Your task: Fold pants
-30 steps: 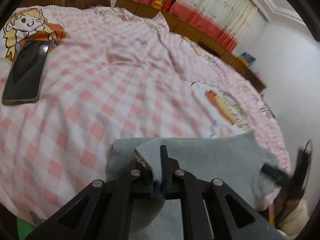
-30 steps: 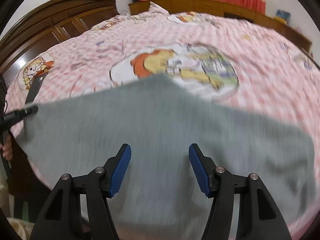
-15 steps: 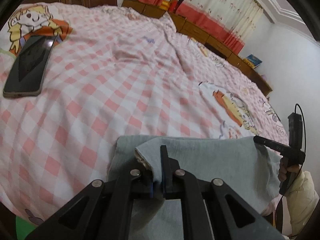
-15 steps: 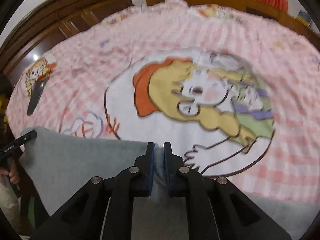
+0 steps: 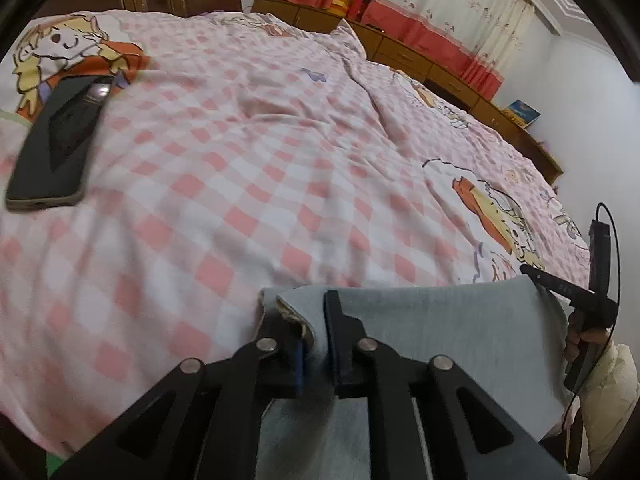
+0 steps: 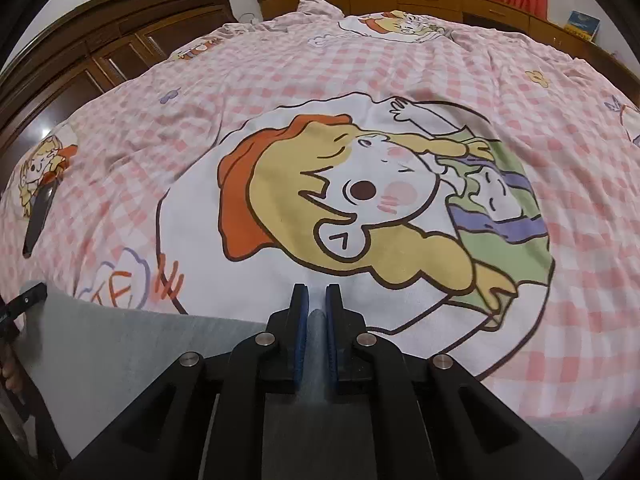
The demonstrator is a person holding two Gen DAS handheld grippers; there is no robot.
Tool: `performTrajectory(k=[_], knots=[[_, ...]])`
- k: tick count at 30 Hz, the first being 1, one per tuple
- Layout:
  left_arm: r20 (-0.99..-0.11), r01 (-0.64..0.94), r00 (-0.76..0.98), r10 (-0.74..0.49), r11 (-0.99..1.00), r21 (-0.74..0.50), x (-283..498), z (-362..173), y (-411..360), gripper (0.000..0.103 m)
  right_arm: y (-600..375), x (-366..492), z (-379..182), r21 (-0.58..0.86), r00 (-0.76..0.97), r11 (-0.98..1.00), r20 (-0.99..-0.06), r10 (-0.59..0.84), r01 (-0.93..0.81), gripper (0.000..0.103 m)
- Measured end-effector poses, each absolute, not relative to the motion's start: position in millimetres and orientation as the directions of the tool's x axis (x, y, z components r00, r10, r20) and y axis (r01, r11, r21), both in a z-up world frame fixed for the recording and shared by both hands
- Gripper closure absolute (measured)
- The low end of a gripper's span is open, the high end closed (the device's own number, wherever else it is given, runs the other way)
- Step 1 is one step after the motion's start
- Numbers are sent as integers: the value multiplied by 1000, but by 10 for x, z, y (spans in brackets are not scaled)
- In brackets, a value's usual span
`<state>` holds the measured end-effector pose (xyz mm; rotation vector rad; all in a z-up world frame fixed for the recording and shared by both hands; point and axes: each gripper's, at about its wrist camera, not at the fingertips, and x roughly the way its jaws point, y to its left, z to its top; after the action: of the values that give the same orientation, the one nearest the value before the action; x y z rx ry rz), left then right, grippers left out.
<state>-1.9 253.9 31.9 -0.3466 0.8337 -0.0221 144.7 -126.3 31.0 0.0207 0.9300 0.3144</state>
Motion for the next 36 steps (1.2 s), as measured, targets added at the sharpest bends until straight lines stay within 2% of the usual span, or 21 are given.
performTrajectory(k=[2, 4, 8, 18, 29, 34, 36], knots=[[-723, -137, 680, -124, 947, -291, -76, 391, 2573, 83, -1257, 1399, 401, 151, 571, 956, -775, 271, -250, 91], [-723, -182, 688, -58, 951, -250, -154, 471, 2626, 62, -1251, 1303, 515, 147, 593, 957, -758, 271, -249, 87], [-719, -201, 693, -45, 946, -253, -293, 559, 2746, 62, -1177, 1023, 736, 141, 612, 949, -735, 292, -284, 78], [-746, -205, 657, -114, 924, -322, -689, 430, 2679, 50, -787, 246, 748, 156, 511, 901, -778, 365, -406, 71], [-773, -222, 620, -133, 915, -336, -750, 231, 2579, 49, -574, -118, 207, 134, 388, 901, -869, 307, -413, 71], [-743, -137, 642, -188, 926, -352, -810, 286, 2433, 50, -604, -85, 124, 172, 379, 902, -864, 331, -396, 65], [-729, -92, 654, -202, 935, -342, -841, 329, 2341, 54, -630, -82, 109, 193, 377, 899, -858, 350, -393, 63]])
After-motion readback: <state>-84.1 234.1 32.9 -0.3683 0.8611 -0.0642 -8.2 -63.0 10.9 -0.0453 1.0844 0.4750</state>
